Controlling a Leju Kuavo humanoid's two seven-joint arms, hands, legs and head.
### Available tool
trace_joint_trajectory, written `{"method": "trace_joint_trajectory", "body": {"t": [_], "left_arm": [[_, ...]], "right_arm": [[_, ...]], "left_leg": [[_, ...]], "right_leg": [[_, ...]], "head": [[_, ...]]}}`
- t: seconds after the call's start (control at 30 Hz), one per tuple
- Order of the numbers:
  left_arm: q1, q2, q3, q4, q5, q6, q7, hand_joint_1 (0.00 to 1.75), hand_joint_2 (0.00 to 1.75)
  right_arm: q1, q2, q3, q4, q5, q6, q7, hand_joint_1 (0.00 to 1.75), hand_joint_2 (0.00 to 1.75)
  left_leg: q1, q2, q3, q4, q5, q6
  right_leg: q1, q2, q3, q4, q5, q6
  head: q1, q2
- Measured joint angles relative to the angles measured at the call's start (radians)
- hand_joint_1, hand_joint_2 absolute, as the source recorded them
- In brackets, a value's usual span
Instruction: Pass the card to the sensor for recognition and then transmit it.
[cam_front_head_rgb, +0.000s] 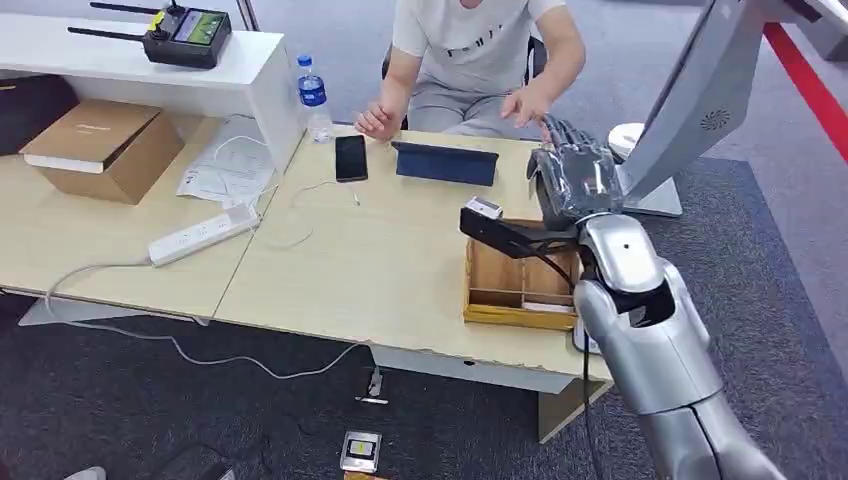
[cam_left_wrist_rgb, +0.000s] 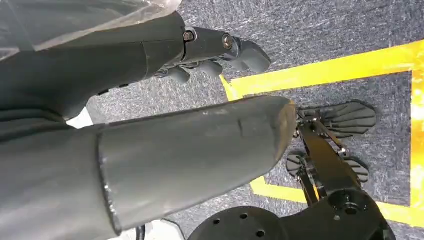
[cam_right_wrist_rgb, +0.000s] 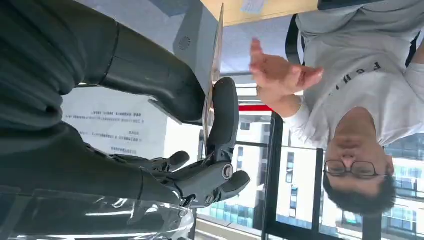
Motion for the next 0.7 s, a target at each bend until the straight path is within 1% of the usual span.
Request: {"method": "trace_joint_trajectory", "body": {"t": [0.07, 0.17, 0.23, 0.33, 0.5, 0.7], "left_arm": [[-0.001, 0.0, -0.005, 0.0, -0.005, 0.0, -0.007, 0.0, 0.0], [-0.005, 0.0, -0.012, 0.0, -0.016, -0.003, -0.018, 0.0, 0.0], [-0.007, 0.0, -0.015, 0.0, -0.02, -0.007, -0.023, 0.0, 0.0], [-0.005, 0.0, -0.019, 0.0, -0.028, -0.008, -0.025, 0.0, 0.0], [-0.005, -0.002, -0.032, 0.0, -0.039, 0.0, -0.026, 0.0, 0.0], [-0.005, -0.002, -0.037, 0.0, -0.03, 0.01, -0.019, 0.0, 0.0]], "right_arm": [[-0.037, 0.014, 0.011, 0.034, 0.014, -0.023, -0.012, 1.75, 1.75], [-0.14, 0.064, 0.035, 0.154, 0.025, -0.099, -0.022, 1.75, 1.75], [-0.191, 0.092, 0.05, 0.231, 0.029, -0.128, -0.023, 1.75, 1.75], [-0.244, 0.126, 0.063, 0.346, 0.02, -0.151, -0.023, 1.75, 1.75], [-0.288, 0.156, 0.084, 0.503, 0.017, -0.163, -0.008, 1.75, 1.75], [-0.332, 0.182, 0.097, 0.618, 0.02, -0.145, 0.006, 1.75, 1.75]], "left_leg": [[-0.001, 0.001, -0.001, 0.0, 0.0, 0.0], [-0.001, 0.001, 0.0, 0.0, 0.001, -0.002], [0.0, 0.0, 0.0, 0.0, 0.001, -0.002], [0.0, 0.0, -0.001, 0.0, 0.002, -0.002], [0.0, 0.0, -0.001, 0.0, 0.002, -0.002], [0.0, 0.0, -0.001, 0.0, 0.002, -0.002]], "right_leg": [[0.0, 0.001, -0.001, 0.001, 0.0, -0.001], [0.001, 0.001, -0.002, 0.001, 0.001, -0.001], [0.002, -0.001, -0.001, 0.001, 0.0, -0.002], [0.002, -0.001, -0.002, 0.001, 0.0, -0.002], [0.002, -0.001, -0.002, 0.001, 0.0, -0.002], [0.002, -0.001, -0.002, 0.001, 0.0, -0.002]], "head": [[0.0, 0.0], [0.0, 0.0], [0.0, 0.0], [0.0, 0.0], [0.0, 0.0], [0.0, 0.0]]}}
